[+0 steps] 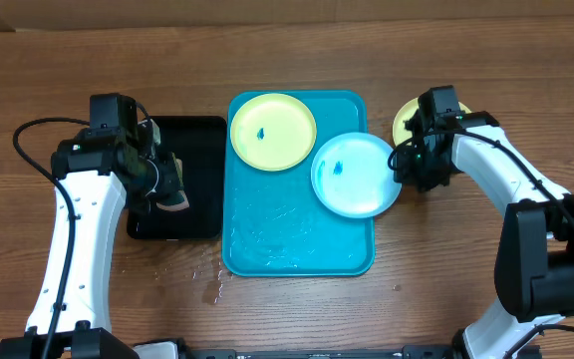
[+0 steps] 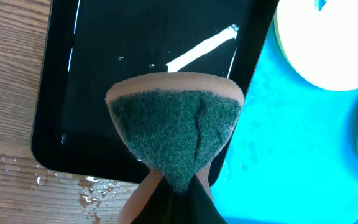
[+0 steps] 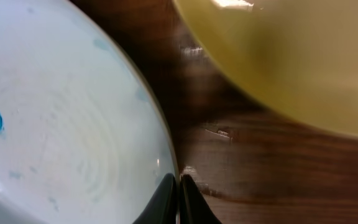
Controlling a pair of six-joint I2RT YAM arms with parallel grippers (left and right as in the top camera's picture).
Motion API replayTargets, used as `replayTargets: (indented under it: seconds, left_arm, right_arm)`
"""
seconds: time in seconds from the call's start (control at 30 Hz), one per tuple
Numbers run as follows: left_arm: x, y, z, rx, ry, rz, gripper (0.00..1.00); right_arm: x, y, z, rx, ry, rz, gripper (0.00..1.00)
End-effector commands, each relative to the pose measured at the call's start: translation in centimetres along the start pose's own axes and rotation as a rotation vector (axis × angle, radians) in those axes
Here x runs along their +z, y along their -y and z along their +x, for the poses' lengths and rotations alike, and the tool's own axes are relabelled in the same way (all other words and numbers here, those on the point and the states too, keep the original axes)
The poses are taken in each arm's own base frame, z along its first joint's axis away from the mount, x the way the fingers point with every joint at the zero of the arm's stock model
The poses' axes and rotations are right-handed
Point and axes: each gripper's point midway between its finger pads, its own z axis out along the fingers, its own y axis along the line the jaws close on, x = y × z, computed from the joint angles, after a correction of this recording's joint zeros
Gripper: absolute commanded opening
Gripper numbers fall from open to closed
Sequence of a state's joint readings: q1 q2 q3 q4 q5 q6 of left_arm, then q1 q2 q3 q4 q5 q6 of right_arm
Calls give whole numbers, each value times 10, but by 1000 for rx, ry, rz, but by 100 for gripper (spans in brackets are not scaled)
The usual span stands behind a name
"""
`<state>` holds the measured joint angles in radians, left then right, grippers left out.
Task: Clean dirty plates on tray and stack at the side
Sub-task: 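Move the right gripper back to the light-blue plate and grasp its rim, then slide the light-blue plate with the right gripper to the tray's lower center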
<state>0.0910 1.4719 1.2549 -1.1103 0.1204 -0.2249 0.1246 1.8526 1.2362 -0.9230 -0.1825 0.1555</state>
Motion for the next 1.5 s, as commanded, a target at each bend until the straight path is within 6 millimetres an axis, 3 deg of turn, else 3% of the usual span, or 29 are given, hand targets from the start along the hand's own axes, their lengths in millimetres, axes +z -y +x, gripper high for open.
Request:
replayTargets:
  seconds: [0.0, 0.17, 0.5, 0.77, 0.83, 0.87, 1.2, 1.47]
  left_arm:
    - [-3, 5, -1, 32, 10, 16, 5]
    - [-3, 5, -1, 31, 11, 16, 4]
    - [-3, 5, -1, 32, 13, 17, 4]
    - [-3, 8, -1, 33, 10, 35, 4]
    - [-3, 8, -1, 33, 10, 35, 4]
    - [-3, 8, -1, 33, 10, 35, 4]
    - [-3, 8, -1, 33, 10, 35, 4]
    - [-3, 8, -1, 33, 10, 35, 4]
  right_arm:
    - [-9, -13, 10, 7, -46, -63, 4]
    - [-11, -31, 34, 7, -145, -134, 4]
    - [-2, -79, 58, 58, -199, -129, 4]
    - [7, -102, 55, -25, -122, -87, 4]
    - [8, -107, 54, -43, -111, -94, 10]
    - [9, -109, 54, -44, -107, -92, 15]
    - [19, -93, 59, 110, -106, -14, 21]
    - [27, -94, 62, 100, -99, -29, 20]
